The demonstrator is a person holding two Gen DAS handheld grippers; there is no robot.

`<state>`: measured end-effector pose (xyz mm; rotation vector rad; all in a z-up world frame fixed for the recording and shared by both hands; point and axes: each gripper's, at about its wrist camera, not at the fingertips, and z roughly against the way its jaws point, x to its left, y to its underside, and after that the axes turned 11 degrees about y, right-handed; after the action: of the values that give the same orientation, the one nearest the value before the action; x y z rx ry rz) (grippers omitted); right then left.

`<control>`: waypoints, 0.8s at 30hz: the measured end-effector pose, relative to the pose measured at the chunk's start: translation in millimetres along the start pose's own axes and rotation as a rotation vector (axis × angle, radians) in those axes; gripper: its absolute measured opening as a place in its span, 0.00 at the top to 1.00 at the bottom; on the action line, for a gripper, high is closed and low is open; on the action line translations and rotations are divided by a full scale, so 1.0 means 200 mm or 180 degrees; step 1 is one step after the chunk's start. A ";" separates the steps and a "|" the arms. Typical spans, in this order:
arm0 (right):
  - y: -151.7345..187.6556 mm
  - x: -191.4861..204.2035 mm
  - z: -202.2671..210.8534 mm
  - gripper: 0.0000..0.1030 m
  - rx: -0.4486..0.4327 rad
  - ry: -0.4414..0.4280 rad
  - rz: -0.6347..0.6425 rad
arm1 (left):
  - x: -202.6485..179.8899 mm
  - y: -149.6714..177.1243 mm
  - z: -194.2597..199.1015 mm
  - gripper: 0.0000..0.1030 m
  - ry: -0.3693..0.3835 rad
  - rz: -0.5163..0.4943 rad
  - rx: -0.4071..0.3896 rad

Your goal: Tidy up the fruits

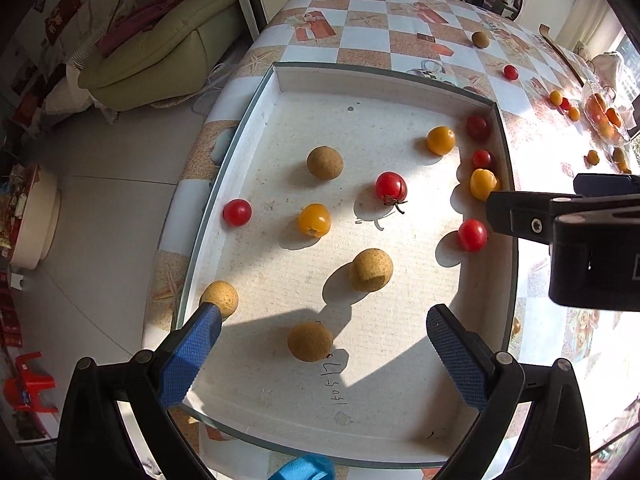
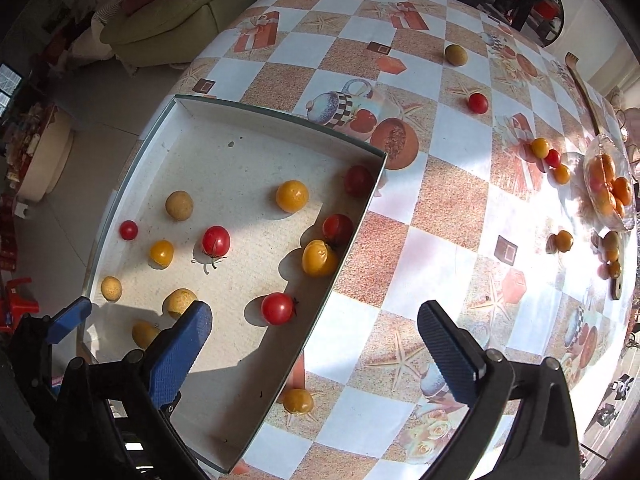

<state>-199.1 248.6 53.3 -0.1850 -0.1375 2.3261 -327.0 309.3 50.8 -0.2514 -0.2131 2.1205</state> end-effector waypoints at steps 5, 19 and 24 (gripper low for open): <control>0.00 0.02 0.01 0.00 -0.0029 0.0069 0.0095 | -0.02 0.00 -0.01 0.00 -0.0012 -0.0073 0.0035; 0.01 0.03 0.00 0.00 -0.0015 0.0075 0.0106 | -0.04 0.00 -0.01 0.00 -0.0010 -0.0132 0.0041; 0.01 0.03 0.00 0.00 -0.0017 0.0078 0.0108 | -0.05 0.00 0.00 0.00 0.0004 -0.0135 0.0046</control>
<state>-204.6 252.2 53.3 -0.2202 -0.1293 2.3566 -321.3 302.0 51.6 -0.2378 -0.2005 2.0791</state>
